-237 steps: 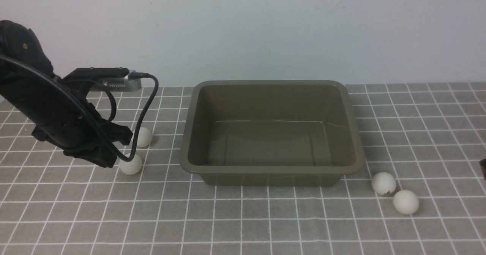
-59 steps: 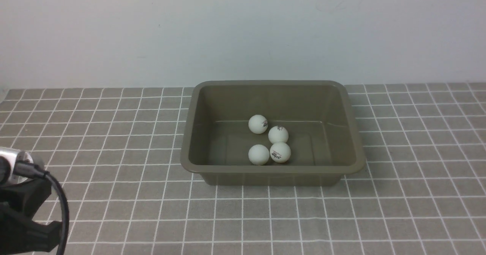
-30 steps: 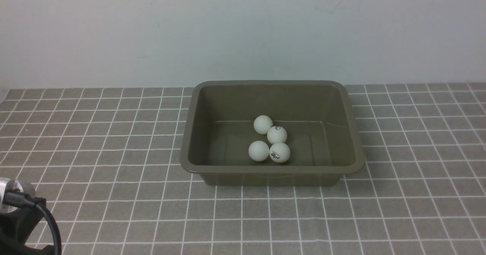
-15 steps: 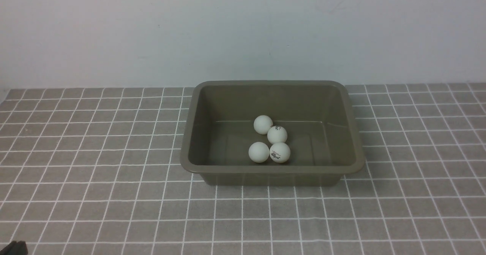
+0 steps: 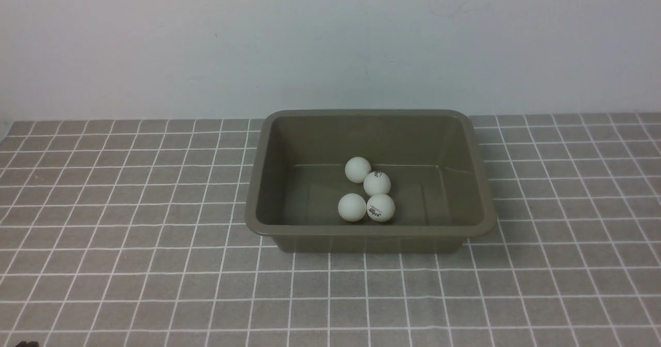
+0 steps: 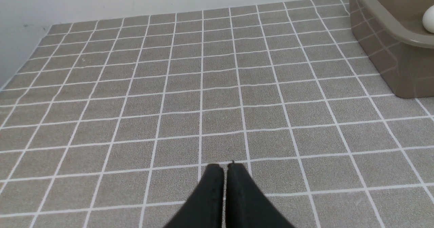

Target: Put the table tennis balls into the box on the grey coffee tablecloth.

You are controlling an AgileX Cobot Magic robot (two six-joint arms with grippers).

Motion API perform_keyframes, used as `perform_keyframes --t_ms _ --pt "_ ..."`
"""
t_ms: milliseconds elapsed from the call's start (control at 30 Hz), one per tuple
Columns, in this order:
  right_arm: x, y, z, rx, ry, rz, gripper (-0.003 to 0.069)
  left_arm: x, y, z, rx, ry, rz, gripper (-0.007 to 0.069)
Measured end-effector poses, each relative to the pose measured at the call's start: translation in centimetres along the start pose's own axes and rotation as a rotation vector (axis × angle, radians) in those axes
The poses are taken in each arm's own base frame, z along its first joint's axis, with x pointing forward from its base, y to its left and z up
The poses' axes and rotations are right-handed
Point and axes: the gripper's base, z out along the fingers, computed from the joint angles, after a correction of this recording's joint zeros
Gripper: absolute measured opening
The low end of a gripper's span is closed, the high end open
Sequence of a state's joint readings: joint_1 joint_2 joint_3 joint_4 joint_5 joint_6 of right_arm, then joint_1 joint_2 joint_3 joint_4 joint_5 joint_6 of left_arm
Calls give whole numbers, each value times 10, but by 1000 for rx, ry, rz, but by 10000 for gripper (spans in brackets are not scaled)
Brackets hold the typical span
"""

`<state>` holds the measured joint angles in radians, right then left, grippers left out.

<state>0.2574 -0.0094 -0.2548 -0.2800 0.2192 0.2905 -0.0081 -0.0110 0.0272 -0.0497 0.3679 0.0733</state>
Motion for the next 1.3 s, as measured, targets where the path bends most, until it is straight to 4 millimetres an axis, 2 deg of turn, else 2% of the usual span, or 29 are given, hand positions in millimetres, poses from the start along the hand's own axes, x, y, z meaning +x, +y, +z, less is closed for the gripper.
perform_keyframes --t_ms 667,833,867,900,1000,1067,1300 --pt "3 -1 0 19 17 3 -10 0 0 0 0 0 0 -5" --pt "35 -6 2 126 131 -6 -10 0 0 0 0 1 0 -5" --pt "47 -7 2 152 169 -8 -10 0 0 0 0 1 0 -5" --pt "68 -10 1 189 234 -5 -10 0 0 0 0 2 0 -5" --pt "99 -13 -3 247 347 10 -10 0 0 0 0 2 0 -5" --pt "106 -15 -6 284 403 29 -10 0 0 0 0 2 0 -5" --pt "107 -18 -7 332 418 48 -10 0 0 0 0 3 0 -5"
